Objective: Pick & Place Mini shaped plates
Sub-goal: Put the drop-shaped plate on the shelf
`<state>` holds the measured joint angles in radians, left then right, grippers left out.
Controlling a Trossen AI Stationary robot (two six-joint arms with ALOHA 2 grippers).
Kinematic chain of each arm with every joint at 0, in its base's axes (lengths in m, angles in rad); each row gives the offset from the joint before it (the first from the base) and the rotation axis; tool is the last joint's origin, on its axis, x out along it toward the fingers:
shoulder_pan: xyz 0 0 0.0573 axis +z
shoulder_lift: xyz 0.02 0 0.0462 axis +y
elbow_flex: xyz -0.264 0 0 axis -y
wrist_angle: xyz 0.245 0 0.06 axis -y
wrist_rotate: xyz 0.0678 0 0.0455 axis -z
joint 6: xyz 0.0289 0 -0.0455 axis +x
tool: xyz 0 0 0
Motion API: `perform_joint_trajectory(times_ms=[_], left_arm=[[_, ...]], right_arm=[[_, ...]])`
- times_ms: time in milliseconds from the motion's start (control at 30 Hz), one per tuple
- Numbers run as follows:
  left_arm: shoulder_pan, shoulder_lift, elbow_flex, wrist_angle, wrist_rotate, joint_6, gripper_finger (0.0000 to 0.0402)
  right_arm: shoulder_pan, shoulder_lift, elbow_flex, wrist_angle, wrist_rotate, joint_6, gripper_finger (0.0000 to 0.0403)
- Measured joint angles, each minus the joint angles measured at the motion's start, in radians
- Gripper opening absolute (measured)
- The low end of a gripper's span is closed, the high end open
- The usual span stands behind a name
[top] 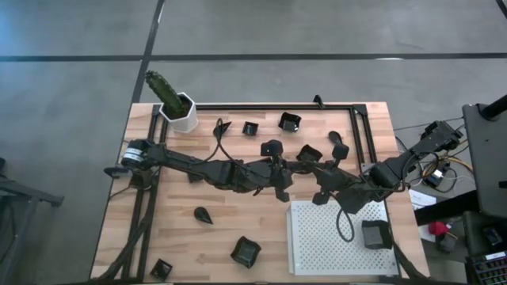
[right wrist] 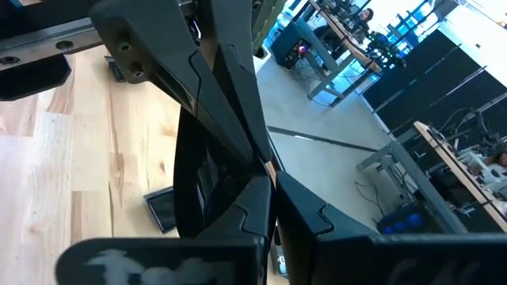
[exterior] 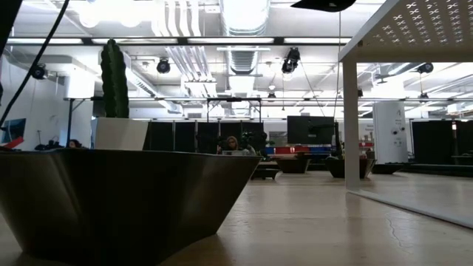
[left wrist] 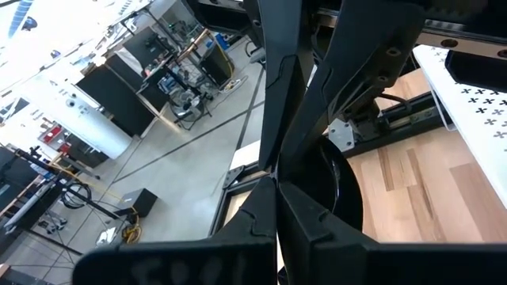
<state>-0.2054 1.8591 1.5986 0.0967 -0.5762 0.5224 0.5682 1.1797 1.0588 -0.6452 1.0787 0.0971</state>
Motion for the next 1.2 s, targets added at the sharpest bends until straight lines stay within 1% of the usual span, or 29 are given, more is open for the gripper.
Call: perform_joint_trajectory(times_ms=[167,300,367,567,633,733,900,1067,1200], left_arm=[[-0.002,0.0,0.0,0.001,-0.032,0.0,0.0],[-0.002,0.0,0.0,0.002,-0.036,0.0,0.0005],[-0.002,0.0,0.0,0.002,-0.036,-0.005,0.0018],[-0.003,0.0,0.0,0.005,-0.042,-0.011,0.0079],[-0.007,-0.003,0.0,0.001,-0.045,-0.012,0.0093],[-0.016,-0.017,0.0,-0.002,-0.051,-0.012,0.0102],[-0.039,-0.05,0.001,-0.009,-0.058,-0.017,0.0103],[-0.06,-0.077,0.001,-0.06,-0.09,-0.027,0.0103],[-0.067,-0.101,0.001,-0.124,-0.097,-0.08,0.0104]], right_arm=[[0.0,0.0,0.0,0.003,-0.001,0.0,0.0009],[0.0,0.0,0.0,0.003,-0.002,0.0,0.0009],[0.0,0.0,0.0,0.002,-0.002,0.001,0.0009],[0.0,-0.003,0.0,-0.004,-0.007,0.001,0.0008],[0.0,-0.011,0.0,-0.006,-0.011,0.001,0.0008],[0.0,-0.037,0.0,-0.016,-0.037,0.004,0.0008],[0.0,-0.106,0.002,-0.069,-0.16,0.039,0.0008],[0.001,-0.158,0.036,-0.208,-0.38,0.123,0.0008],[0.001,-0.173,0.071,-0.308,-0.581,0.165,0.0008]])
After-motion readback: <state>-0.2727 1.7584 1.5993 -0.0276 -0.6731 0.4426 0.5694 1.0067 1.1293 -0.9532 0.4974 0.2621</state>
